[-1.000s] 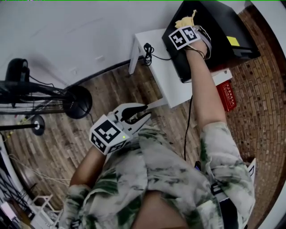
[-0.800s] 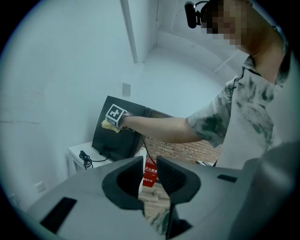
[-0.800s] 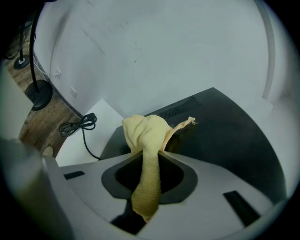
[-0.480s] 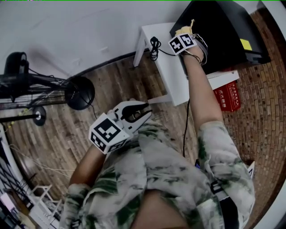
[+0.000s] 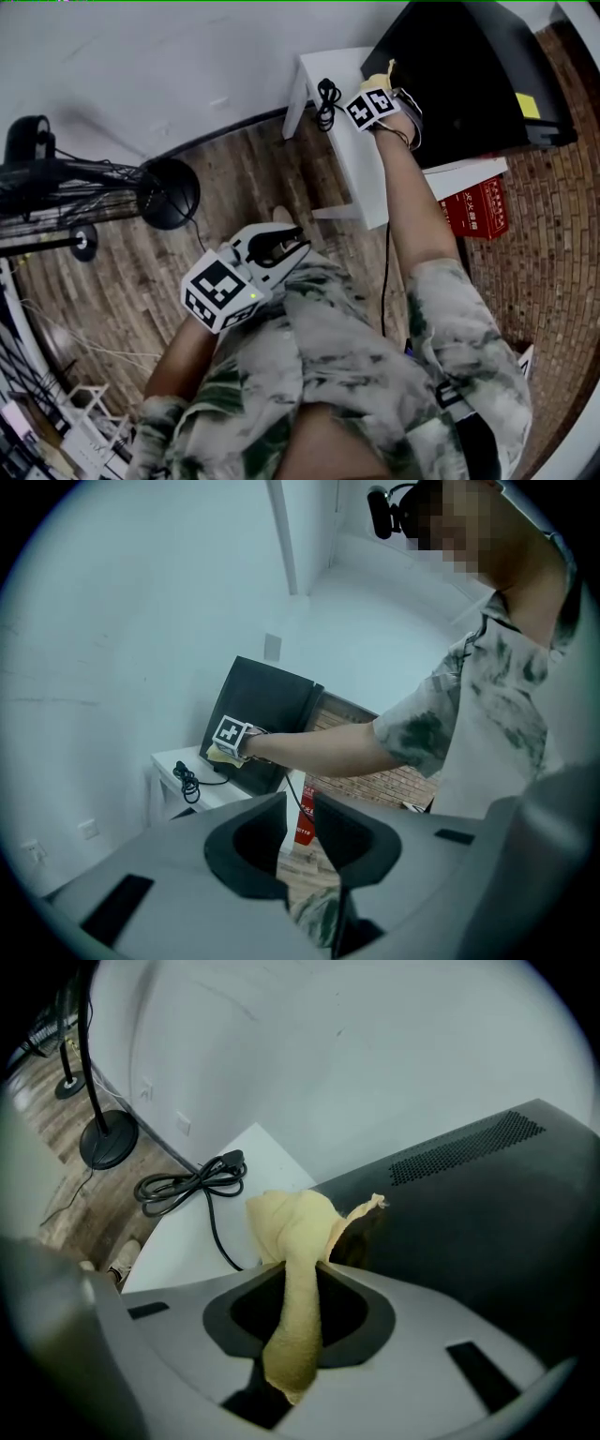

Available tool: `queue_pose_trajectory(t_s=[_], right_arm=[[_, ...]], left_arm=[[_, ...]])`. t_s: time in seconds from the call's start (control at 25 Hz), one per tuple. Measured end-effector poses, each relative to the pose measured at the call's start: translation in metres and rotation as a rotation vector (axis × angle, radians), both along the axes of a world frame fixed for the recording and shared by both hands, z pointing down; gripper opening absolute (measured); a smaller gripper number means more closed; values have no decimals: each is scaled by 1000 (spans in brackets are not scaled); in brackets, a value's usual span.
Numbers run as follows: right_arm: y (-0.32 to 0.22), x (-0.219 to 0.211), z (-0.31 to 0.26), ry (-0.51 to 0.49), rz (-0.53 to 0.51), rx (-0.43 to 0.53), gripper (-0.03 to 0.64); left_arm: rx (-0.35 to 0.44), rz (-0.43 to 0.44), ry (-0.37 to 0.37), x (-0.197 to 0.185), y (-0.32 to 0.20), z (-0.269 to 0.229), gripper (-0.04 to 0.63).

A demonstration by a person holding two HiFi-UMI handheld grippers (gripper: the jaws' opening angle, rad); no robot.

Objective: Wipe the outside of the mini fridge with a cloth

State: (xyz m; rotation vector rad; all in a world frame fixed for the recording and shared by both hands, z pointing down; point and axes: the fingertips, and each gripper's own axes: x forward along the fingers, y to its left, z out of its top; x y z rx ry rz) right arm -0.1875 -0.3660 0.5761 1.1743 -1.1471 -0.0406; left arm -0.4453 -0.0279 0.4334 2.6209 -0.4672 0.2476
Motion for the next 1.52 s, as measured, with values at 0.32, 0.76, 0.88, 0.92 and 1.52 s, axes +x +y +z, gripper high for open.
queue_pose_trajectory(t_s=[0.32, 0.76, 0.88, 0.92, 1.52], right_arm=[[-23, -36, -76, -46, -93, 173, 95], [-65, -61, -257, 32, -165, 449, 95], [-71, -56, -280, 92, -150, 454, 95], [-74, -55, -285, 114, -146, 449, 95], [-92, -20, -198, 185, -63, 237, 95]], left_arm=[[7, 4, 20, -1, -8, -4, 92], [54, 16, 47, -1, -6, -16, 92], [60, 2, 56, -7, -5, -17, 92], [60, -3, 58, -9, -6, -18, 92], [53, -65, 41, -28, -17, -14, 92]])
